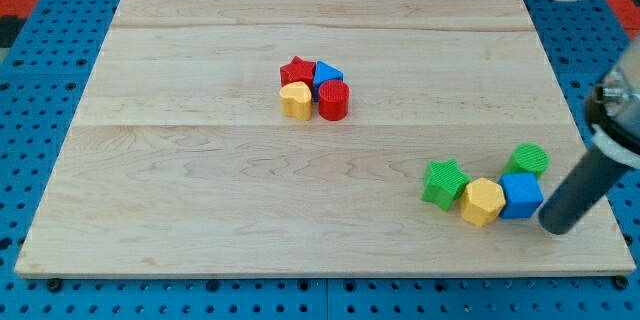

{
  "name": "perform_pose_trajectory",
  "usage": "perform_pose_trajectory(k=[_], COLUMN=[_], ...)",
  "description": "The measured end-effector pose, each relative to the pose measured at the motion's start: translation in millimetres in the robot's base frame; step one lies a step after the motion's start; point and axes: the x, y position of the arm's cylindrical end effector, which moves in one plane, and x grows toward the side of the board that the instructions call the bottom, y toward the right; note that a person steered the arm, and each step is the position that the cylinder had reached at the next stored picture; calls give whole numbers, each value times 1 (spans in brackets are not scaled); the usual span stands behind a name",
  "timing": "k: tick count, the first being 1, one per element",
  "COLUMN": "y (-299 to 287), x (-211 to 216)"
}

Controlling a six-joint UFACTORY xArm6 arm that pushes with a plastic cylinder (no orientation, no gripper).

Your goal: Push the green star closer to the group of blocks

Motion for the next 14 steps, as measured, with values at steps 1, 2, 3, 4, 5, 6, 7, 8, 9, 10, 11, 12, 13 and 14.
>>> perform_pose_trajectory(k=[1,2,3,4,5,6,7,8,9,10,11,12,13,14], y=[-24,-50,-67,-68,-68,-68,-80,-94,-111,-132,-155,-170,-184,-202], x=[-9,-12,-15,-15,-18,-27,-37,-40,-52,-66,-79,-84,-69,-66])
